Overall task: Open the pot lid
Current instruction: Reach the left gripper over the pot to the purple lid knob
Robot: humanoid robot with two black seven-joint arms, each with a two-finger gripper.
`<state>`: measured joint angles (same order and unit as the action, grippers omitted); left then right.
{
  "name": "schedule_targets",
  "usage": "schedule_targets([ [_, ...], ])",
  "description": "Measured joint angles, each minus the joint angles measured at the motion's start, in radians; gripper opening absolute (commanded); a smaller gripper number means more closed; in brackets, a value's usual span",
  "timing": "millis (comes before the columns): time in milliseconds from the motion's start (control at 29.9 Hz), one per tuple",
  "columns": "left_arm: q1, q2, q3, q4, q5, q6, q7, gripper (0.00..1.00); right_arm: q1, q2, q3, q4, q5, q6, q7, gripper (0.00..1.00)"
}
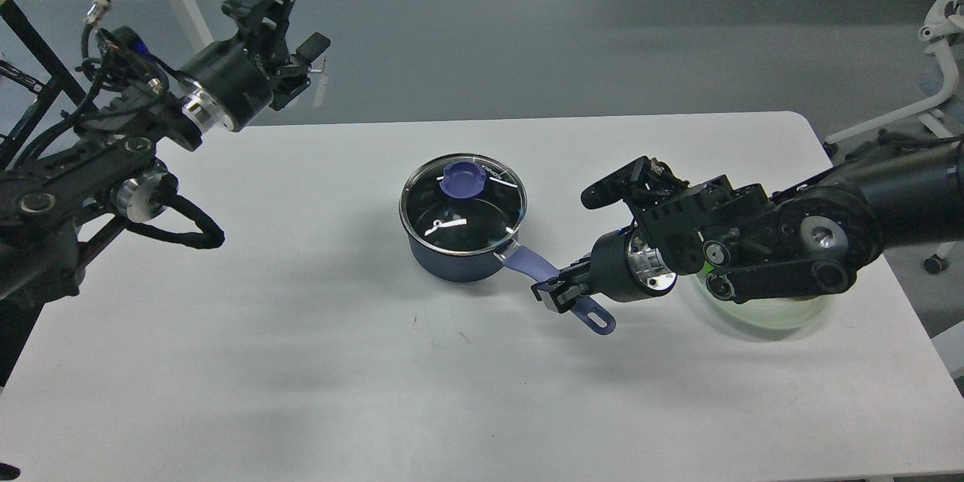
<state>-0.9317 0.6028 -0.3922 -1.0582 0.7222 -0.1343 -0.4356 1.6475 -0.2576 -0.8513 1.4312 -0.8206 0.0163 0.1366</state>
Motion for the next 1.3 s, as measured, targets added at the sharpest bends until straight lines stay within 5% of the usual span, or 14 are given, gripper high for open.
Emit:
schedule_targets([
  [267, -0.061, -0.058, 0.106, -0.027, 0.567, 0.065, -0.003, 0.99, 0.004, -0.002, 0.0, 0.0, 0.0, 0.002, 0.0, 0.2],
  [501, -0.09, -0.075, 0.286, -0.012, 0.89, 0.209, 0.0, 0.99, 0.006, -0.003, 0.0, 0.001, 0.0, 0.003, 0.0, 0.2],
  [869, -0.116, -0.156, 0.452, 0.106, 0.966, 0.336, 0.006, 0.99, 0.006, 0.0, 0.0, 0.001, 0.0, 0.009, 0.0, 0.2],
  [1304, -0.153, -0.23, 0.493, 0.121, 0.972, 0.351, 0.006, 0.99, 0.006, -0.002, 0.001, 0.003, 0.0, 0.016, 0.001, 0.2],
])
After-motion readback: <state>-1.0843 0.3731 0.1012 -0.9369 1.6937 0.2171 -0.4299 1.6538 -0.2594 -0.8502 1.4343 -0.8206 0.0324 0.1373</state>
